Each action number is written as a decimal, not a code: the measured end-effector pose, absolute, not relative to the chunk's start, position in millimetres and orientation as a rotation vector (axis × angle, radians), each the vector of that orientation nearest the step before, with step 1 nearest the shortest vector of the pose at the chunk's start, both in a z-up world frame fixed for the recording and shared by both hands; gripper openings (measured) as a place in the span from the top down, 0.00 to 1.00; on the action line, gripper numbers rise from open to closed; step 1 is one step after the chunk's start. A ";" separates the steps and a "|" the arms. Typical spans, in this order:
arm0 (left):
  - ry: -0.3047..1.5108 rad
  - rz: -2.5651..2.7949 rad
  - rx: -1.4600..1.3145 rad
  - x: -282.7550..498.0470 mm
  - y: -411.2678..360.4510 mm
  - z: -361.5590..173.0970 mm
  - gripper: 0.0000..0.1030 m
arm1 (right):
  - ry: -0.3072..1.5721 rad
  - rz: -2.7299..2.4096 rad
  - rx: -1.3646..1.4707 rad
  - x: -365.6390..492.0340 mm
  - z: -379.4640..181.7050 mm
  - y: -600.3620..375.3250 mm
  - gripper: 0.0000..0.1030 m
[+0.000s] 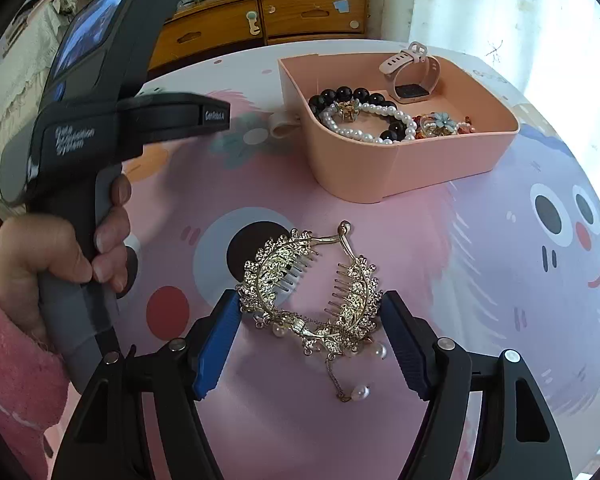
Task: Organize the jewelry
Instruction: 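Grasp the round pearl brooch with the left tool while the right grasps the gold hair comb, then carry the pearl brooch and gold hair comb into the pink tray and open both tools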
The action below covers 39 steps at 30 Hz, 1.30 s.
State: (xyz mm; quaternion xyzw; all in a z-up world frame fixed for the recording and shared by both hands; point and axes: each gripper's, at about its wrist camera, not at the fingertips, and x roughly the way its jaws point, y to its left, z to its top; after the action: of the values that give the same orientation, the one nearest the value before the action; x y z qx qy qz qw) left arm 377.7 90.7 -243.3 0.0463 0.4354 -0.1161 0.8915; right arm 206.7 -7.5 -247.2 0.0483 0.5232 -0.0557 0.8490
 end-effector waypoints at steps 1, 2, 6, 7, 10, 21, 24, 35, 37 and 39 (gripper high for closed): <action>0.904 -0.242 0.092 375.3 91.1 -241.8 0.86 | 1.107 -0.112 0.106 206.4 -246.8 -9.7 0.32; 0.904 -0.241 0.089 372.1 91.4 -239.7 0.86 | 1.112 -0.106 0.109 205.4 -246.3 -12.4 0.32; 0.893 -0.231 0.094 358.9 89.8 -229.7 0.86 | 1.125 -0.082 0.124 200.7 -245.3 -24.8 0.32; 0.893 -0.225 0.094 355.0 89.7 -227.0 0.86 | 1.131 -0.078 0.125 197.5 -244.1 -29.0 0.32; 0.896 -0.212 0.080 341.9 88.8 -218.3 0.86 | 1.144 -0.067 0.130 190.6 -242.3 -43.8 0.32; 0.890 -0.123 0.013 295.1 62.2 -168.5 0.86 | 1.125 -0.044 0.083 165.9 -217.1 -121.9 0.31; 0.877 -0.104 0.007 286.1 45.1 -150.5 0.86 | 1.099 -0.024 0.059 163.5 -204.5 -146.7 0.31; 0.836 -0.111 -0.017 261.5 -24.5 -104.3 0.86 | 0.998 -0.036 0.029 188.4 -138.4 -244.8 0.31; 0.818 -0.116 -0.011 260.9 -36.2 -98.7 0.86 | 0.969 -0.048 0.032 197.4 -125.6 -262.3 0.31; 0.804 -0.119 -0.012 263.7 -43.5 -94.8 0.86 | 0.943 -0.052 0.026 203.0 -115.6 -273.2 0.31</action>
State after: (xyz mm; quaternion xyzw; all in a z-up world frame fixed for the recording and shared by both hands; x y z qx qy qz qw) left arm 263.7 -43.5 -94.8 -0.0057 0.3912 -0.0579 0.9185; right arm 203.0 -273.2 -115.6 0.0126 0.4542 -0.0252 0.8905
